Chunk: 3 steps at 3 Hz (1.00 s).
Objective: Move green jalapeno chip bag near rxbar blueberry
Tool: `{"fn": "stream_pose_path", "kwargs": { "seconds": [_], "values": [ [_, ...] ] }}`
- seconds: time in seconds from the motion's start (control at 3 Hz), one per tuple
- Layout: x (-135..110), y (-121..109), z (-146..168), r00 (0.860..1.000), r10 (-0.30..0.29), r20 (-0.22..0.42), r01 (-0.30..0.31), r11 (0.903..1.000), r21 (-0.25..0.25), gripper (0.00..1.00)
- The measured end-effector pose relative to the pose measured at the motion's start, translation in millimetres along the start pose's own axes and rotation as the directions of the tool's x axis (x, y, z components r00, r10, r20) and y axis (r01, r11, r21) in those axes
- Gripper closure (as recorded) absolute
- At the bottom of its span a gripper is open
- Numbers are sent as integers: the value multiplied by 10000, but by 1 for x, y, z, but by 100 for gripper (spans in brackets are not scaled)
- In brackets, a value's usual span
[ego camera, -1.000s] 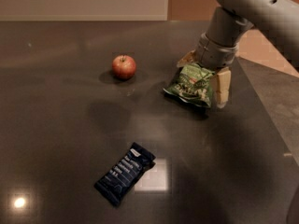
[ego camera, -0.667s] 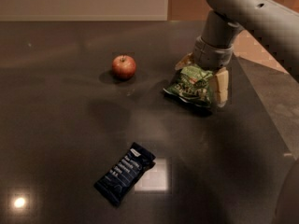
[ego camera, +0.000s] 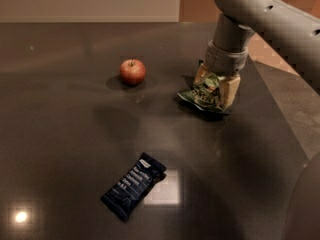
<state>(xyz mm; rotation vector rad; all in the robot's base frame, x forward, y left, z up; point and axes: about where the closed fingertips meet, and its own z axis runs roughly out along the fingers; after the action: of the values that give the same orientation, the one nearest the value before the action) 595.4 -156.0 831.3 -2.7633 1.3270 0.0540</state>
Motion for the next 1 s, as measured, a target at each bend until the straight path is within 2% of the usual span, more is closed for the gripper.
{"fn": "stream_pose_path", "kwargs": {
  "seconds": [0.33,0.67,1.0],
  "values": [
    [-4,0,-10,9999,-31,102,30,9999,96,65],
    [-25,1,-29,9993,-33,374,27,9999,153,88],
    [-48,-4,-47,9953,160,950,-200,9989,417,100]
  ]
}}
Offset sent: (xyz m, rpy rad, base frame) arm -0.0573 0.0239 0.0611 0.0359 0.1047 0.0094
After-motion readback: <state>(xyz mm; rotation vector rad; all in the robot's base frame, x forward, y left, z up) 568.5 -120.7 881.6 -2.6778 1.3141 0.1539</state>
